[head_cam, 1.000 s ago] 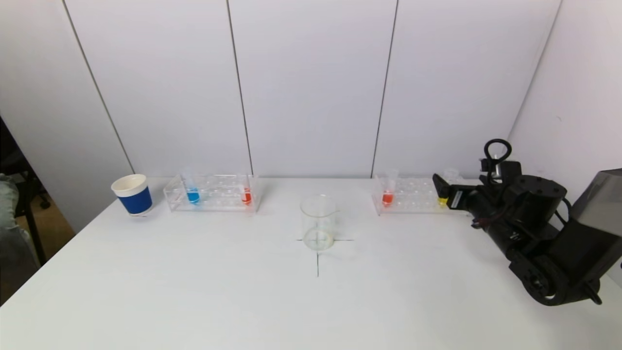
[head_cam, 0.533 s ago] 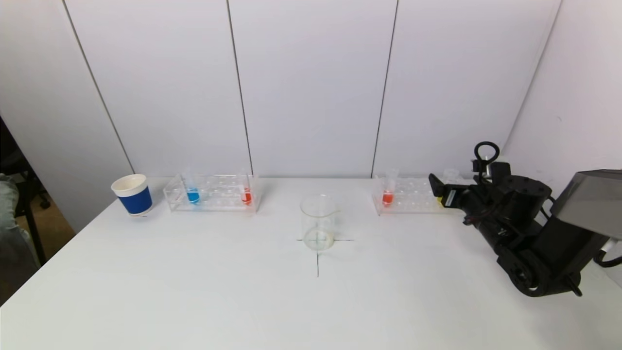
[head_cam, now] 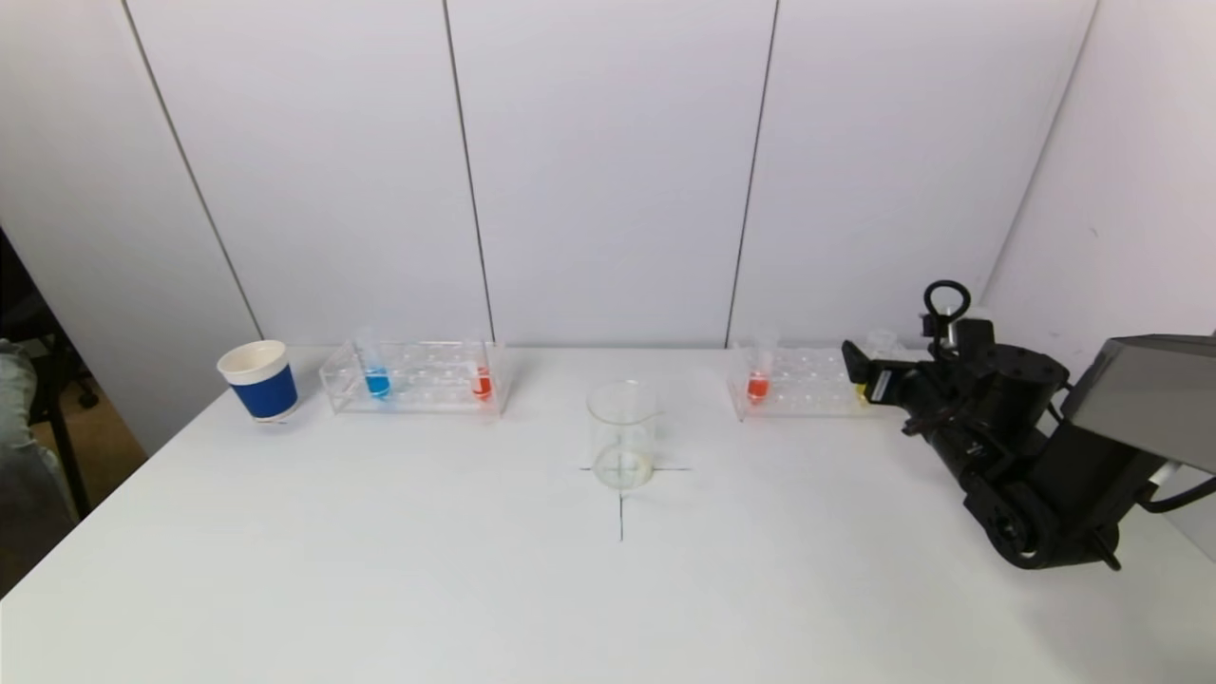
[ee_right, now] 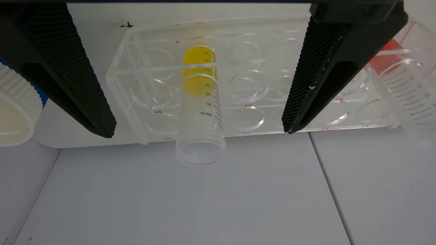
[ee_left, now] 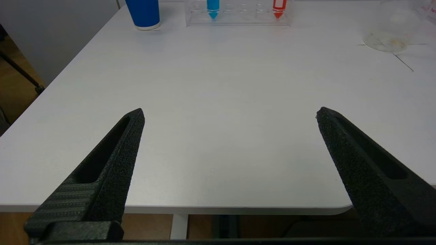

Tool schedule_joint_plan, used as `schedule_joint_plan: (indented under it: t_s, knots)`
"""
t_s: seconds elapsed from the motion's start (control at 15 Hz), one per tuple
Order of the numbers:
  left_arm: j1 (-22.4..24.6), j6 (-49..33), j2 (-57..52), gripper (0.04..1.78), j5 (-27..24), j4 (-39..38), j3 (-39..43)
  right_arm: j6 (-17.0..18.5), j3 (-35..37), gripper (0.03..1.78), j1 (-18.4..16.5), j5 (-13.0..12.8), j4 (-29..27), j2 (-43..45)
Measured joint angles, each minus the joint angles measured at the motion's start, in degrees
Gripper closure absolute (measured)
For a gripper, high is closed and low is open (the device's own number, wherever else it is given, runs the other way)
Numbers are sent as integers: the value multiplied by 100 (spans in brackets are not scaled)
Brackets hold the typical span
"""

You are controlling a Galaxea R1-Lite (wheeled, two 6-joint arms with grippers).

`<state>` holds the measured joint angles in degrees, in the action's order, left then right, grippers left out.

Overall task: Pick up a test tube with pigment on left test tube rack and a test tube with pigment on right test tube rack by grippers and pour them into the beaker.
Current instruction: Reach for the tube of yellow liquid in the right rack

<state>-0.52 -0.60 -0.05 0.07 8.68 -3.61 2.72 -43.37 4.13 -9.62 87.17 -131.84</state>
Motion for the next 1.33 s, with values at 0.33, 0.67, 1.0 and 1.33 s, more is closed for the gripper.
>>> schedule_joint_plan:
  t_s: [0.33, 0.67, 1.0, 1.33]
  knots:
    - [0, 0, 0, 6, 0, 2, 0, 0, -119, 4, -11, -7, 0, -84]
    - [0, 0, 0, 6, 2, -2, 0, -11, -240, 4, -20, -9, -2, -127]
    - [0, 2, 0, 6, 2, -2, 0, -29, -441, 4, -20, -7, -41, -252]
    - [0, 0, 0, 6, 0, 0, 0, -38, -563, 4, -12, -7, -44, -366]
